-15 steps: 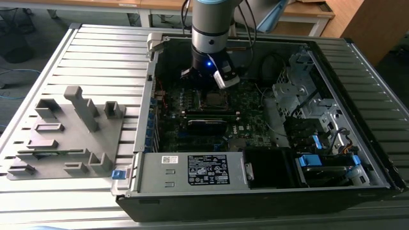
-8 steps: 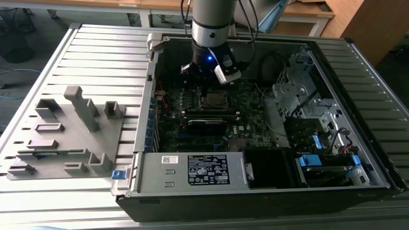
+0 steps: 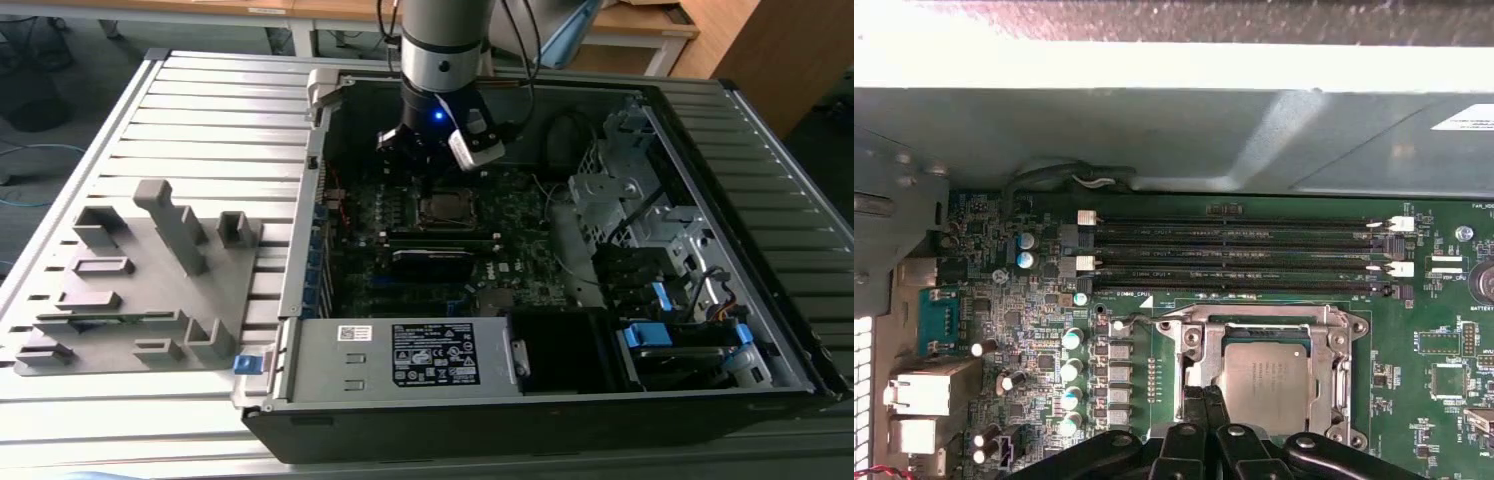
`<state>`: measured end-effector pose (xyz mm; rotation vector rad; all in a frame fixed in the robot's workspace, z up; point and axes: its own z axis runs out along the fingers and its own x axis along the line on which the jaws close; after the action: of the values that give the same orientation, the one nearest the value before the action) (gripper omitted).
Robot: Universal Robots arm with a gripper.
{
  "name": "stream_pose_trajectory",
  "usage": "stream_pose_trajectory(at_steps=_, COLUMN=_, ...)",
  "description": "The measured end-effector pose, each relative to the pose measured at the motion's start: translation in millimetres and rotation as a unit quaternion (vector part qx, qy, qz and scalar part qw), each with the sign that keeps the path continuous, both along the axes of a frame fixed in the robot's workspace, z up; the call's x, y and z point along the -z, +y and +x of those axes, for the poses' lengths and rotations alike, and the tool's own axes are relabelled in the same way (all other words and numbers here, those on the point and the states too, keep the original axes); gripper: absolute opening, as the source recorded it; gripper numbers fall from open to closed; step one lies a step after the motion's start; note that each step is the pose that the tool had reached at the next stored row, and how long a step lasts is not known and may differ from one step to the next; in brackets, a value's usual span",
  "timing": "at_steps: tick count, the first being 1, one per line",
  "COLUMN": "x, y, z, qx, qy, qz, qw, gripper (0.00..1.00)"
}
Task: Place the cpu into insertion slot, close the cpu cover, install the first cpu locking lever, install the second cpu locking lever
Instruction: 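Close the cpu cover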
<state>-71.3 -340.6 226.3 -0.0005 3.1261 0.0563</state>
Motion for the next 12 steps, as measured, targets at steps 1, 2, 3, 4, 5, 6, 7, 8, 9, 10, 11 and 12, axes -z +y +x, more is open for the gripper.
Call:
stream_pose_trajectory(at_steps=1, x=0.0, y=0.0, z=0.0, qx=0.0, qy=0.0, qz=0.0, qw=1.0, gripper=0.11)
stream_pose_trajectory(at_steps=2, x=0.0, y=0.0, z=0.0, qx=0.0, qy=0.0, qz=0.0, qw=1.0, gripper=0.11)
stream_pose_trajectory(at_steps=3, x=-0.1, y=0.0, z=0.2, qx=0.0, qy=0.0, qz=-0.0001, qw=1.0, gripper=0.11)
stream_pose_trajectory(at_steps=4, x=-0.2, y=0.0, z=0.8, qx=0.0, qy=0.0001, qz=-0.0002, qw=1.0, gripper=0.11)
stream_pose_trajectory(at_steps=5, x=-0.1, y=0.0, z=2.1, qx=0.0, qy=0.0001, qz=-0.0002, qw=1.0, gripper=0.11)
stream_pose_trajectory(at_steps=6, x=-0.1, y=0.0, z=3.8, qx=0.0, qy=0.0001, qz=-0.0001, qw=1.0, gripper=0.11)
stream_pose_trajectory(at_steps=7, x=-0.1, y=0.0, z=5.7, qx=0.0, qy=0.0, qz=0.0, qw=1.0, gripper=0.11)
stream_pose_trajectory(at_steps=8, x=-0.1, y=0.0, z=7.7, qx=0.0, qy=0.0, qz=-0.0001, qw=1.0, gripper=0.11)
stream_pose_trajectory(at_steps=9, x=-0.1, y=0.0, z=9.9, qx=0.0, qy=0.0, qz=0.0, qw=1.0, gripper=0.11)
stream_pose_trajectory(at_steps=10, x=-0.1, y=0.0, z=12.5, qx=0.0, qy=0.0, qz=-0.0001, qw=1.0, gripper=0.11)
stream_pose_trajectory(at_steps=11, x=-0.1, y=0.0, z=14.9, qx=0.0, qy=0.0, qz=0.0, qw=1.0, gripper=0.11)
stream_pose_trajectory(at_steps=12, x=-0.1, y=0.0, z=17.4, qx=0.0, qy=0.0, qz=-0.0001, qw=1.0, gripper=0.11)
